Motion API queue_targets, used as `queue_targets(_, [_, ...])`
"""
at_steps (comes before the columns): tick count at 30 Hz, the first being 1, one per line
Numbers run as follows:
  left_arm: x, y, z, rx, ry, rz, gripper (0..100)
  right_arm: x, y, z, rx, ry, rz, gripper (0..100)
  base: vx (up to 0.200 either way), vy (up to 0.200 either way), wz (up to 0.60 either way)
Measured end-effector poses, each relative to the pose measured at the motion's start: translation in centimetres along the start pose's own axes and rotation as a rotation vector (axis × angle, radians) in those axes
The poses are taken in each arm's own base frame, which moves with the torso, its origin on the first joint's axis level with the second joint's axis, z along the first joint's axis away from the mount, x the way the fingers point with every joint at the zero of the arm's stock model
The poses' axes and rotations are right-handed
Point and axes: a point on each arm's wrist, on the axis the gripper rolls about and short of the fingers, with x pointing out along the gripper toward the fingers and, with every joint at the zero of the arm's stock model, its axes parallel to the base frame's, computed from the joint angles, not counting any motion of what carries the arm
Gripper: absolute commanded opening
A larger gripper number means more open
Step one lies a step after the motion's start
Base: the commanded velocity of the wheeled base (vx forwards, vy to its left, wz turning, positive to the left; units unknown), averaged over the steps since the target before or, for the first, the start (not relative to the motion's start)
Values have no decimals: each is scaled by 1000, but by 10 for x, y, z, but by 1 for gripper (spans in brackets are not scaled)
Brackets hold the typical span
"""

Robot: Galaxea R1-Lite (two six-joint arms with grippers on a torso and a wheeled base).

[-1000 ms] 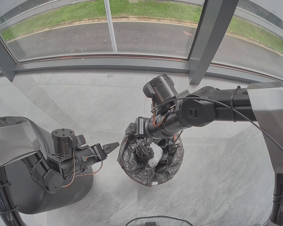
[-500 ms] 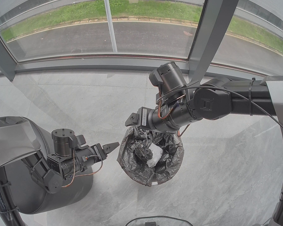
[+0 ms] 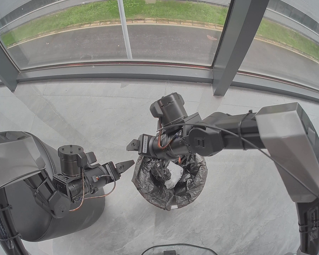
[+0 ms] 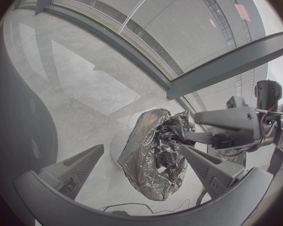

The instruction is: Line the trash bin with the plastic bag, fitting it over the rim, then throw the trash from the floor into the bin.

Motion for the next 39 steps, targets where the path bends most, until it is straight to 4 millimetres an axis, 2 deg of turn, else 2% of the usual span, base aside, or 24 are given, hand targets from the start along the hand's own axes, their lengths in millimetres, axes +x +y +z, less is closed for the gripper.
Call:
queue_targets(5, [0,0,-1,0,4,1,100,27,-13,-12,6,40,-32,100,0,0,0])
queue_targets(9, [-1,0,-2,0,10,2,100,40,-24,-17,14,56,-59,100,0,0,0])
queue_targets(15, [0,0,-2,1,6,-1,100,52,-38,-22,25,79,-93,100,0,0,0])
queue_targets(27, [0,0,-3,1,10,0,100,71,-73,-15,62,70,-143,100,0,0,0])
queue_targets(39, [1,0,-4,1,13,2,100,83,-84,-21,63,87,-162,100,0,0,0])
